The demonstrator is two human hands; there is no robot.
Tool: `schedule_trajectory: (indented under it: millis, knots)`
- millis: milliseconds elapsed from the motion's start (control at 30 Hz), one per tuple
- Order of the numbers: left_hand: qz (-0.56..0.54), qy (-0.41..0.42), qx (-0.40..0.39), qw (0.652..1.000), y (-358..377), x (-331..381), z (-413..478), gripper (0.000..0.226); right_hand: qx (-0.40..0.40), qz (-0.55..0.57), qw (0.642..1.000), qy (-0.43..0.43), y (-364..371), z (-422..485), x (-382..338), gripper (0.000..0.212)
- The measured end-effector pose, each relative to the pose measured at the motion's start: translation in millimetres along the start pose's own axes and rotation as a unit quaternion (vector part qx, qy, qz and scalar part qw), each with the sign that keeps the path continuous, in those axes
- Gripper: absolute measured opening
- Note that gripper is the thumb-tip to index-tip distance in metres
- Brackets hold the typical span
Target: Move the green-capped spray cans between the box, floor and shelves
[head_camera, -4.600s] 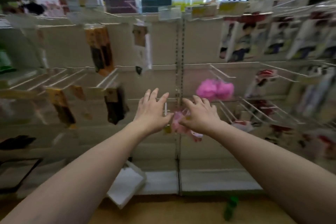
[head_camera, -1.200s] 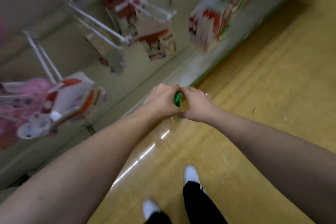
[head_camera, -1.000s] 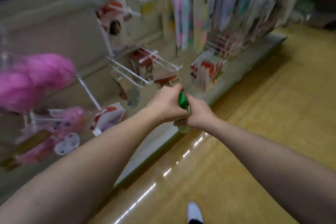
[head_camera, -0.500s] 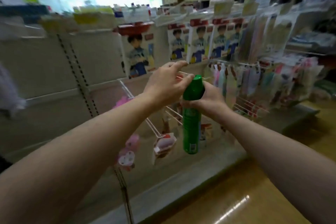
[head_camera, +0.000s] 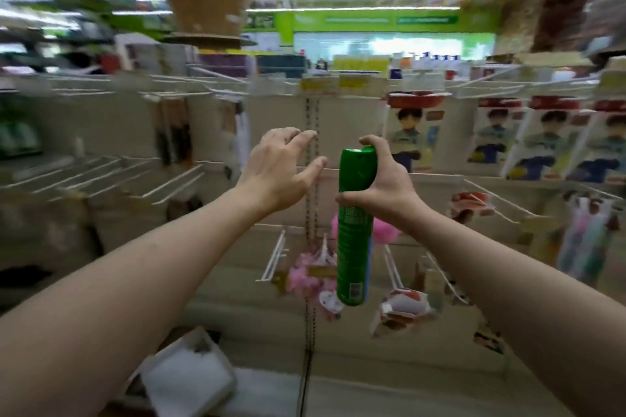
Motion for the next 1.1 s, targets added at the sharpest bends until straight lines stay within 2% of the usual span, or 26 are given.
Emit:
schedule_trajectory:
  millis: [233, 500, 800, 933, 1100]
  knots:
    - [0.128, -0.155, -0.001, 0.980, -87.5, -102.2, -90.9, 0.062, -0.109, 0.079, 0.988, -0.073, 108.3, 2.0, -73.3, 0.096]
    - [0.237, -0.317, -0.002, 0.919, -189.6, -208.1, -215.8, 0.066, -0.221, 0.164, 0.949, -0.152, 251.8, -31.4, -187.6, 0.093]
    - [0.286, -0.409, -0.026, 0.866, -288.2, -317.1, -333.9, 0.068, -0.291, 0.232, 0.910, -0.181, 401.9, -96.6, -305.6, 0.100]
    - [0.307, -0.451, -0.034, 0.837, -316.0, -351.9, -382.5, 0.068, -0.318, 0.235, 0.899, -0.188, 462.4, -131.7, -348.5, 0.099]
    - [0.311, -0.507, -0.051, 0.802, -338.1, -394.2, -435.9, 0.069, -0.388, 0.243, 0.870, -0.186, 540.8, -175.7, -390.3, 0.104]
Point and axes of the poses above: each hand's wrist, its own z-axis towards the middle knuckle, its own y-axis out of the palm, x = y × z, the point moved 3 cm from there along z, towards the middle knuckle, and after that the axes turned 7 degrees about x, right-handed, at the moved point
